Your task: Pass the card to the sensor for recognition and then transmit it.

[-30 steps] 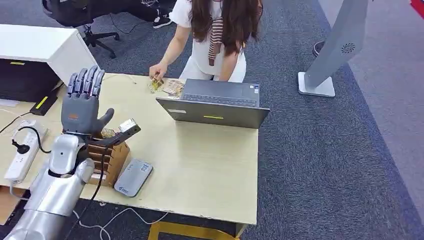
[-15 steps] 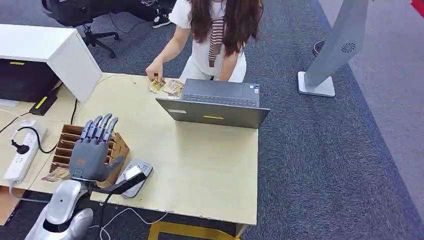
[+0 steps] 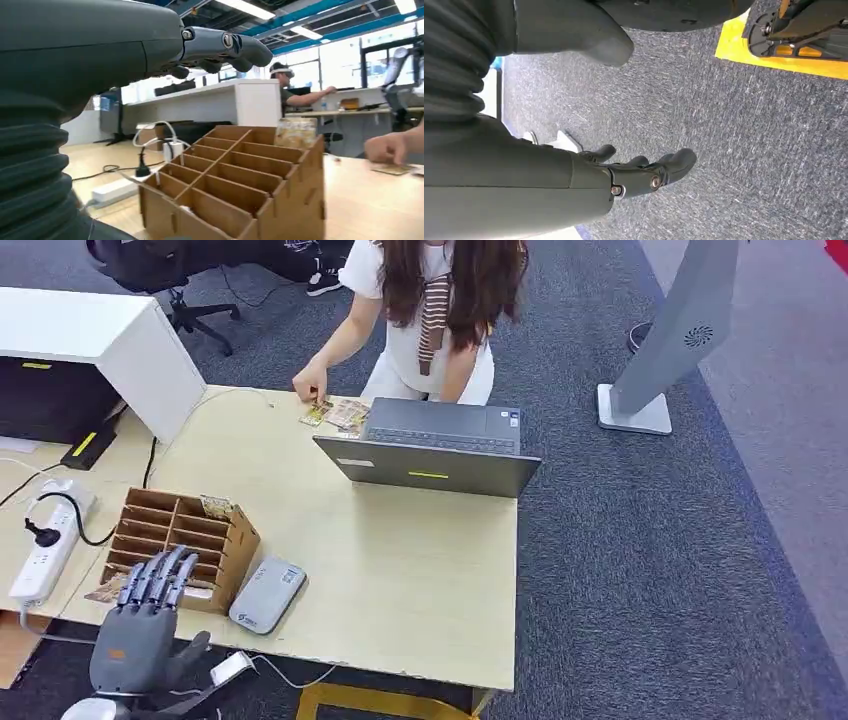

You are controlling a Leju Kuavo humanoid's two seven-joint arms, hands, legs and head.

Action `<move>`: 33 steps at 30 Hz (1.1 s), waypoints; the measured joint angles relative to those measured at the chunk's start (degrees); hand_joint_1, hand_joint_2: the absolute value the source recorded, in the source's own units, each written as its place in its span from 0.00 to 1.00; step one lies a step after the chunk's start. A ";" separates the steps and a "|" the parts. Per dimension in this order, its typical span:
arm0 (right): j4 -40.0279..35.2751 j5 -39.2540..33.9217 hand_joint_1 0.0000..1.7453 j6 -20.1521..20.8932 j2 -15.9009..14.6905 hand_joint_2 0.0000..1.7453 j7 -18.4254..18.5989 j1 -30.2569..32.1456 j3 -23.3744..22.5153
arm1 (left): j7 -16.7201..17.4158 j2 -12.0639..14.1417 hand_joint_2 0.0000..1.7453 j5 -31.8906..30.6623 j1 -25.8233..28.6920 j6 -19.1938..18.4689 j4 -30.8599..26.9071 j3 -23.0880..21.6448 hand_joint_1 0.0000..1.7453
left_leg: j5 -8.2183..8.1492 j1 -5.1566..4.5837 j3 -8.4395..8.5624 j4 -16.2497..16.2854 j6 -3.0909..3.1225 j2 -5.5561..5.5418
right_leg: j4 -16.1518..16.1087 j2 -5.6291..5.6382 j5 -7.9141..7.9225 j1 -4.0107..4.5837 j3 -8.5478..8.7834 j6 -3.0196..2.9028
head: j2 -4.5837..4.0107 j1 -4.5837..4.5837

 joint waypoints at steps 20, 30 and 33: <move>0.00 3.19 0.00 0.59 0.02 1.00 0.11 -0.07 -0.26 | -13.18 -6.25 1.00 -1.73 -0.53 9.25 7.67 18.83 0.00 | -0.01 0.01 0.04 0.00 0.01 -0.02 | 0.00 -0.03 -0.01 0.01 0.05 0.00 | 0.00 -0.02; 0.00 4.33 0.00 1.05 0.02 1.00 -0.13 -0.13 -0.26 | -14.99 -7.32 1.00 -3.76 -3.89 8.48 13.73 25.46 0.00 | 0.00 0.00 0.04 0.00 0.01 -0.04 | 0.00 -0.05 0.00 0.00 0.06 0.01 | 0.00 -0.02; 0.00 4.41 0.00 1.40 0.02 1.00 -0.26 -0.17 -0.26 | -15.54 -7.32 1.00 -3.06 -5.10 7.43 15.47 26.23 0.00 | 0.00 0.00 0.04 0.00 0.01 -0.05 | 0.00 -0.07 0.00 0.00 0.07 0.00 | 0.00 0.00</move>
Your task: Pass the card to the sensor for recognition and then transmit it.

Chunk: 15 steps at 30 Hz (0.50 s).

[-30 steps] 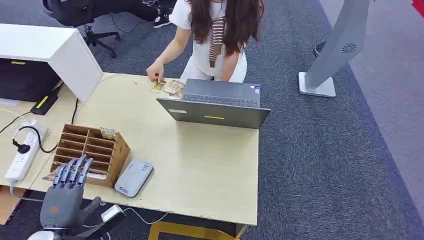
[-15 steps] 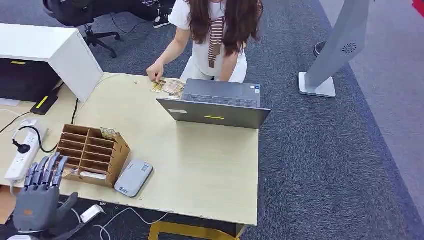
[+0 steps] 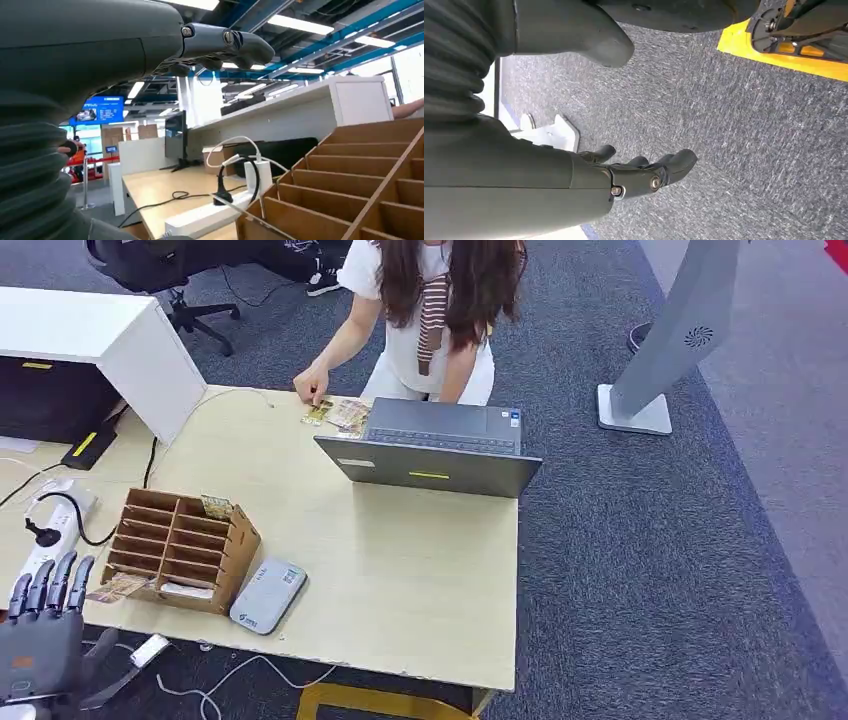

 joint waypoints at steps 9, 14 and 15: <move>0.00 0.72 0.00 0.15 -0.02 1.00 -0.11 -0.03 0.00 | -0.09 0.66 1.00 0.85 -2.58 -1.27 2.96 0.35 0.00 | 0.00 0.00 0.01 0.00 0.00 0.01 | 0.00 0.01 0.00 0.00 0.00 0.00 | 0.00 -0.02; 0.00 1.03 0.00 0.26 -0.02 1.00 -0.13 -0.06 0.00 | 0.35 1.36 1.00 1.66 -3.78 -1.71 4.05 0.35 0.00 | 0.00 0.01 0.00 0.00 0.00 0.01 | 0.00 0.01 0.00 0.00 -0.01 0.00 | 0.00 0.00; 0.00 1.03 0.00 0.26 -0.02 1.00 -0.11 -0.08 0.00 | 0.57 1.72 1.00 2.01 -4.13 -1.86 4.46 0.35 0.00 | 0.00 0.00 0.00 0.00 0.00 0.00 | 0.00 0.00 0.00 0.00 -0.01 0.00 | 0.00 -0.04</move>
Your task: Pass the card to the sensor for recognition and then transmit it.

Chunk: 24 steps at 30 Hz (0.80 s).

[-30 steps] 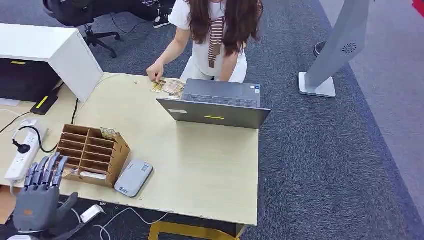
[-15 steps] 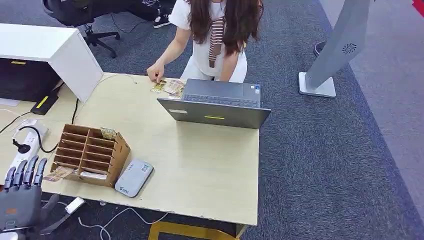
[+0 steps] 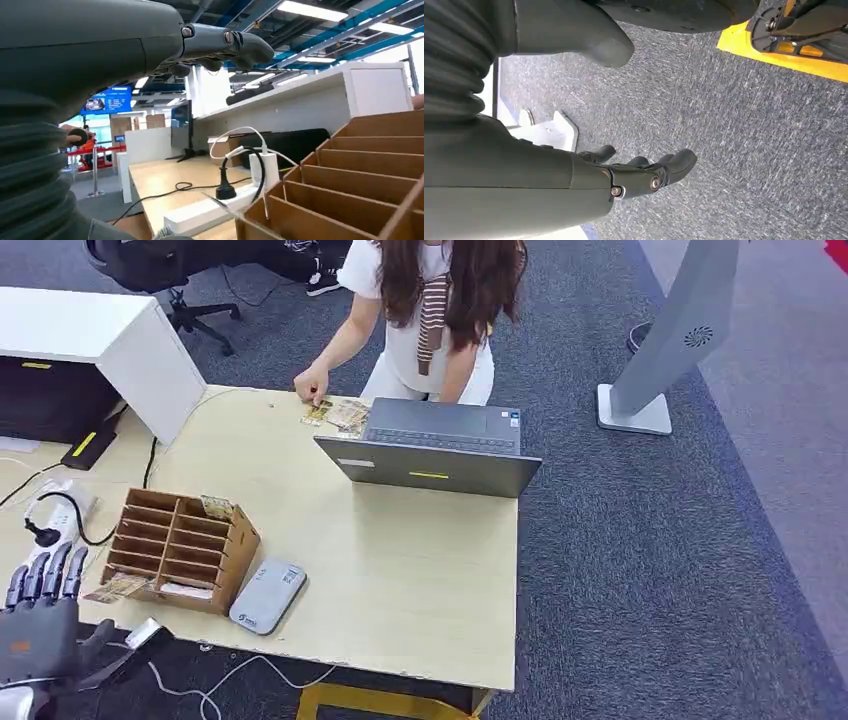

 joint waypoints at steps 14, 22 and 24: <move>0.00 0.90 0.00 0.09 0.00 1.00 0.00 -0.11 0.00 | 2.78 1.77 1.00 0.00 -1.92 -1.01 3.59 -0.02 0.00 | 0.00 0.00 0.01 0.00 0.00 0.02 | 0.00 0.02 0.00 0.00 -0.01 0.00 | 0.00 0.02; 0.00 1.03 0.00 0.28 0.00 1.00 0.02 -0.13 -0.02 | 2.95 2.19 1.00 -0.89 -2.72 -1.97 5.18 -0.07 0.00 | 0.00 0.00 0.01 0.00 0.00 0.02 | 0.00 0.02 0.00 0.00 -0.02 0.00 | 0.00 0.02; 0.00 1.07 0.00 0.42 0.00 1.00 0.04 -0.13 -0.02 | 3.00 2.17 1.00 -1.49 -3.03 -2.30 5.34 -0.24 0.00 | 0.00 0.00 0.01 0.00 0.00 0.03 | 0.00 0.02 0.00 0.00 -0.02 0.00 | 0.00 0.04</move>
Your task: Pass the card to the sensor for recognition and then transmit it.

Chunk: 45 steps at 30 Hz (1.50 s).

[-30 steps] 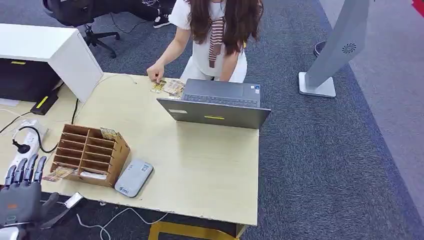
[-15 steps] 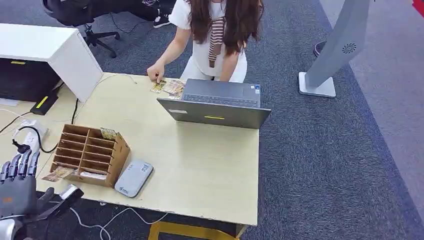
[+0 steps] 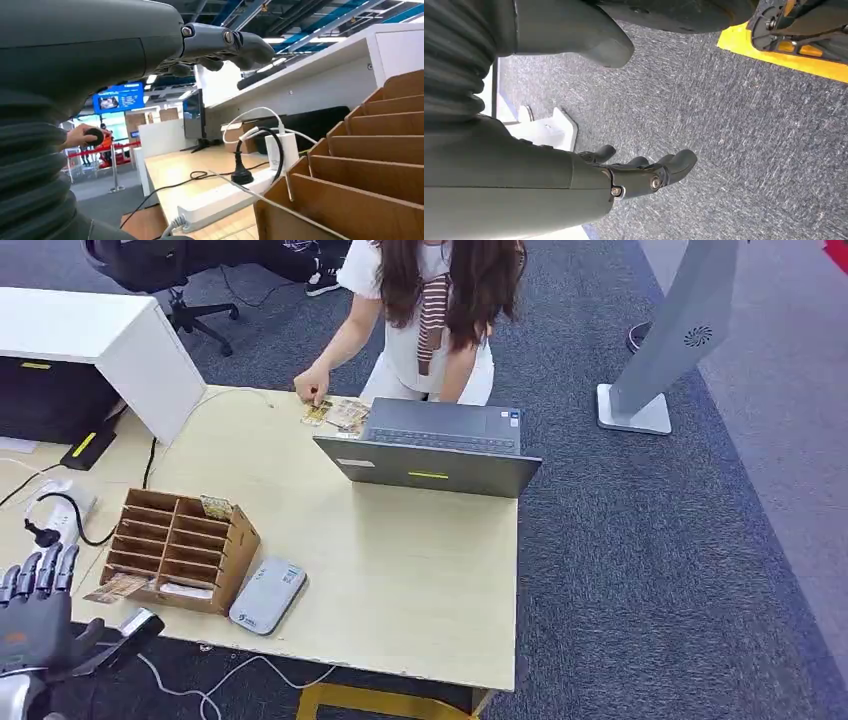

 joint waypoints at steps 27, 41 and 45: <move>0.00 0.66 0.00 0.31 0.00 1.00 -0.74 -0.05 -0.09 | 1.55 -0.07 1.00 -0.87 -2.41 0.24 1.92 -4.35 0.00 | 0.00 0.00 0.00 0.00 0.00 0.00 | 0.00 0.02 0.00 0.00 0.00 0.00 | 0.00 -0.02; 0.00 0.85 0.00 0.22 0.00 1.00 -0.74 -0.05 -0.55 | 3.30 0.20 1.00 -0.39 -2.38 0.66 2.05 -4.55 0.00 | 0.00 0.00 -0.01 0.00 0.00 0.00 | 0.00 0.02 0.00 0.00 0.00 0.00 | 0.00 -0.02; 0.00 0.87 0.00 0.22 0.00 1.00 -0.74 -0.05 -0.55 | 3.54 0.22 1.00 -0.39 -2.38 0.66 2.19 -4.55 0.00 | 0.00 0.00 -0.01 0.00 0.00 0.00 | 0.00 0.02 0.00 0.00 0.00 0.00 | 0.00 -0.02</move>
